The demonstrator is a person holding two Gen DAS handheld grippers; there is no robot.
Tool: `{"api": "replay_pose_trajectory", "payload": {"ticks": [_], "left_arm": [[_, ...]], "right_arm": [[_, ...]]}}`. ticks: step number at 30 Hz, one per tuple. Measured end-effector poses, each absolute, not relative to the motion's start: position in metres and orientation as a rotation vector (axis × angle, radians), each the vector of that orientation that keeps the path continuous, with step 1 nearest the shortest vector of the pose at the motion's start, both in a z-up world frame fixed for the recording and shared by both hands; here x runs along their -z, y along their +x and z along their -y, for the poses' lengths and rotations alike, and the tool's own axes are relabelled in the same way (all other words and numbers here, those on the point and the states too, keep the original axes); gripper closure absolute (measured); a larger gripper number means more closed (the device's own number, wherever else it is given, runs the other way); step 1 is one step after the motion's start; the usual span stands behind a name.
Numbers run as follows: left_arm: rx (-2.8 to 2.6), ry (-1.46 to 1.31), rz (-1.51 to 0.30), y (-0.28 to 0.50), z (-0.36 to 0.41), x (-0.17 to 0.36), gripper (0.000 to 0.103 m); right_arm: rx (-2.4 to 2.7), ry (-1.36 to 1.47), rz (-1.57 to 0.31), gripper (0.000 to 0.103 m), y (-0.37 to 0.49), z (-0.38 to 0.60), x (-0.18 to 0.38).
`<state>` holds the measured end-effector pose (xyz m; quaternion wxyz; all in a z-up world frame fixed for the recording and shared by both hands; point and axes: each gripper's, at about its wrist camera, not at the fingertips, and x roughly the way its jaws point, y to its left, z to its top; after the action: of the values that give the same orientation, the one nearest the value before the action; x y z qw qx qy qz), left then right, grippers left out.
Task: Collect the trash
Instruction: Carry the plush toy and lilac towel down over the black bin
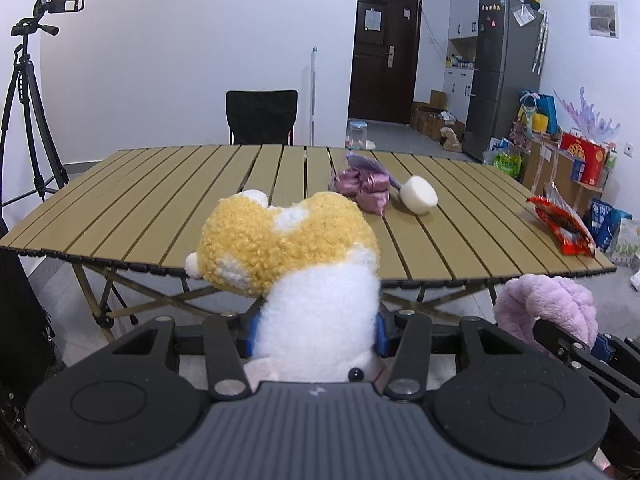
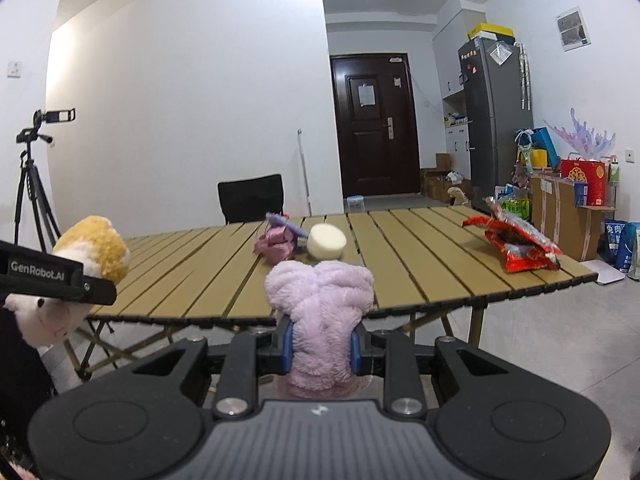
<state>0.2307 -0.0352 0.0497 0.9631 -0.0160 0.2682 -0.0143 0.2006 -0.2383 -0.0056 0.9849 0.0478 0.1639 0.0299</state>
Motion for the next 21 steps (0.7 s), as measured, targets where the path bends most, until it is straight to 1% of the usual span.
{"api": "replay_pose_trajectory", "payload": {"ticks": [21], "left_arm": [[0.009,0.025,-0.675,0.194,0.025,0.013,0.054]], "right_arm": [[-0.102,0.066,-0.507,0.078,0.164,0.221,0.06]]}}
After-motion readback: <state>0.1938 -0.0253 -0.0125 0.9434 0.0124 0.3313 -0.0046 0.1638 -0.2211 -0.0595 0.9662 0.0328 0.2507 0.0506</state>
